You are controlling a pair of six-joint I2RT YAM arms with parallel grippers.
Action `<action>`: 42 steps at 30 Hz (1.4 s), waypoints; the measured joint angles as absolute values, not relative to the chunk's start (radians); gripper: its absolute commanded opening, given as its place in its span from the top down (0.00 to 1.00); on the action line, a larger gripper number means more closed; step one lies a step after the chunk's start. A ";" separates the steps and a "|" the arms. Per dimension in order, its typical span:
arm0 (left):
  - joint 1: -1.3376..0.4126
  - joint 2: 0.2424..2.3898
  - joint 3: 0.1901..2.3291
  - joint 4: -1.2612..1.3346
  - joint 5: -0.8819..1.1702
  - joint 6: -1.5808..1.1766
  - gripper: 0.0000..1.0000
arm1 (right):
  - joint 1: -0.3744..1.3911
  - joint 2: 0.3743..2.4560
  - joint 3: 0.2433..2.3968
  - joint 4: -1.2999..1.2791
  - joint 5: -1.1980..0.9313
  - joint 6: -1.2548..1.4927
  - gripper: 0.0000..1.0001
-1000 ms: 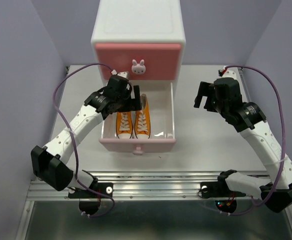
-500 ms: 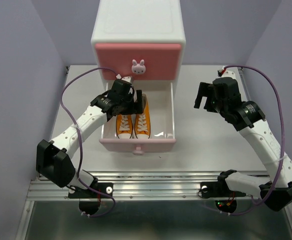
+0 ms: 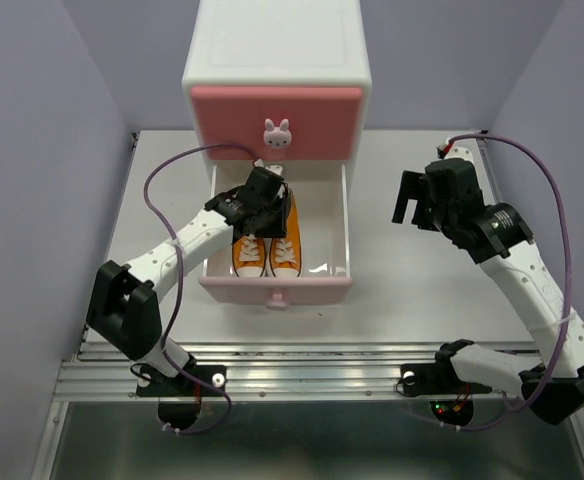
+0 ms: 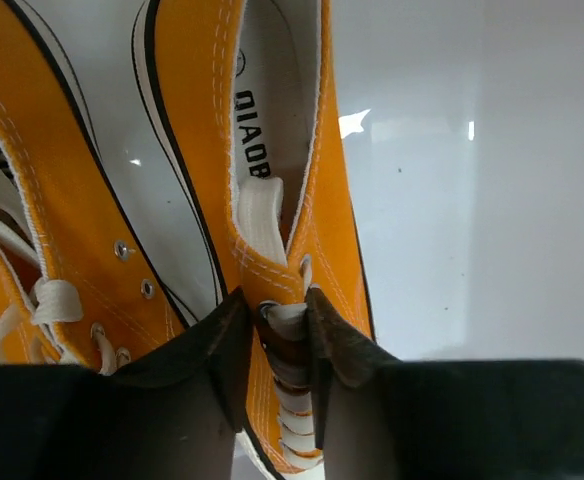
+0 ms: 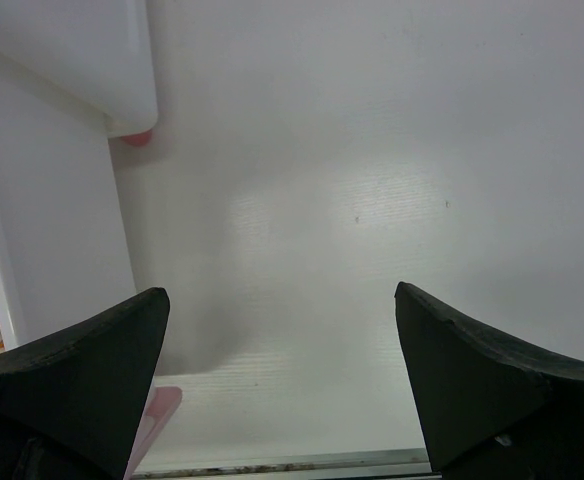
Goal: Place and organize the shoes in the shoe cabinet
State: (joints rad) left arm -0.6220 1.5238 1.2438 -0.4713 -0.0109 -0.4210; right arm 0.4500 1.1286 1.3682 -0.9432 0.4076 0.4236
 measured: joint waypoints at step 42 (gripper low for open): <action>-0.620 1.562 1.264 -0.492 -0.058 -0.413 1.00 | 0.450 1.079 1.366 -1.021 0.437 0.445 0.00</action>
